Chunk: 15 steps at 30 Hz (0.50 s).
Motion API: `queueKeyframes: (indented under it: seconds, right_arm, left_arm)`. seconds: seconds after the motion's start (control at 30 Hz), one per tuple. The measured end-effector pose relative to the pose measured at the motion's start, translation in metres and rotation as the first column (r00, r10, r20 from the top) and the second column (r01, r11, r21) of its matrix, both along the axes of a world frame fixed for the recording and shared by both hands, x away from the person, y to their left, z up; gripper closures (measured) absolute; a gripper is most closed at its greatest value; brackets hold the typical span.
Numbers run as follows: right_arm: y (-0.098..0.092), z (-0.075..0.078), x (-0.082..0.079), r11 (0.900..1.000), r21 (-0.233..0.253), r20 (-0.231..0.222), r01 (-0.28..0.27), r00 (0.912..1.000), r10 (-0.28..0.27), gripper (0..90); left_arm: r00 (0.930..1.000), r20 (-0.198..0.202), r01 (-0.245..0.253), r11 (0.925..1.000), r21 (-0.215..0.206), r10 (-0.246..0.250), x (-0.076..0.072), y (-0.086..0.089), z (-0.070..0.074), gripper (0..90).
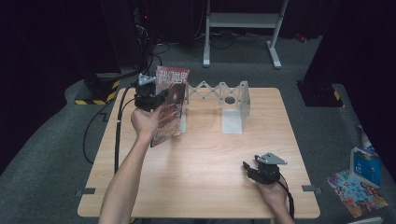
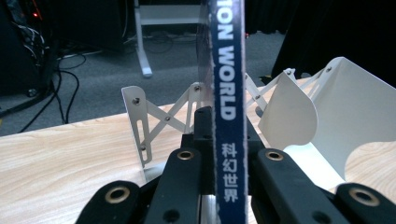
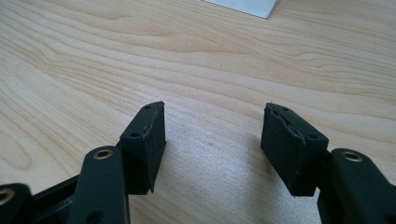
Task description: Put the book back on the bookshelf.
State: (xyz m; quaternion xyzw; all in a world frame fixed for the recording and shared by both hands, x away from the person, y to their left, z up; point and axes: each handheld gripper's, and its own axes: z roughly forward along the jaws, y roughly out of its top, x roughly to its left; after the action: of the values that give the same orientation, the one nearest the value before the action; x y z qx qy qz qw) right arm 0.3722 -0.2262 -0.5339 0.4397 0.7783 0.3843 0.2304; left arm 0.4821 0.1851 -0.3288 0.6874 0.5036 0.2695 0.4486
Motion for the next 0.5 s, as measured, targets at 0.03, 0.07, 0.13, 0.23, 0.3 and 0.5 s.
queueKeyframes:
  seconds: [0.03,0.07,0.13,0.23,0.3,0.5]
  right_arm:
    - [0.0,0.0,0.0,1.0,0.001,-0.001,0.001,1.0,-0.001,40.1]
    - [0.0,0.0,0.0,1.0,0.0,-0.001,0.001,1.0,-0.001,40.1]
    - [0.0,0.0,0.0,1.0,0.0,-0.002,0.001,1.0,-0.001,40.1]
    - [0.0,0.0,0.0,1.0,-0.001,-0.001,0.0,1.0,0.0,40.0]
    - [0.0,0.0,0.0,1.0,0.0,-0.001,0.0,1.0,0.0,40.0]
    - [0.0,0.0,0.0,1.0,-0.001,-0.001,0.0,1.0,0.0,40.0]
  left_arm:
    - [1.0,0.006,0.001,1.0,0.004,-0.001,0.001,-0.002,0.0,83.8]
    - [0.9999,0.011,0.0,1.0,0.002,0.0,0.001,-0.003,0.001,83.8]
    - [0.9997,0.022,0.004,1.0,0.007,-0.004,0.003,-0.006,0.002,83.8]
    - [0.9989,0.046,0.003,0.9997,0.023,-0.004,0.007,-0.012,0.003,83.8]
    - [0.9987,0.051,0.0,0.9998,0.02,-0.001,0.009,-0.013,0.003,83.8]
    - [0.9978,0.066,-0.005,0.9995,0.031,0.002,0.016,-0.019,-0.003,83.8]
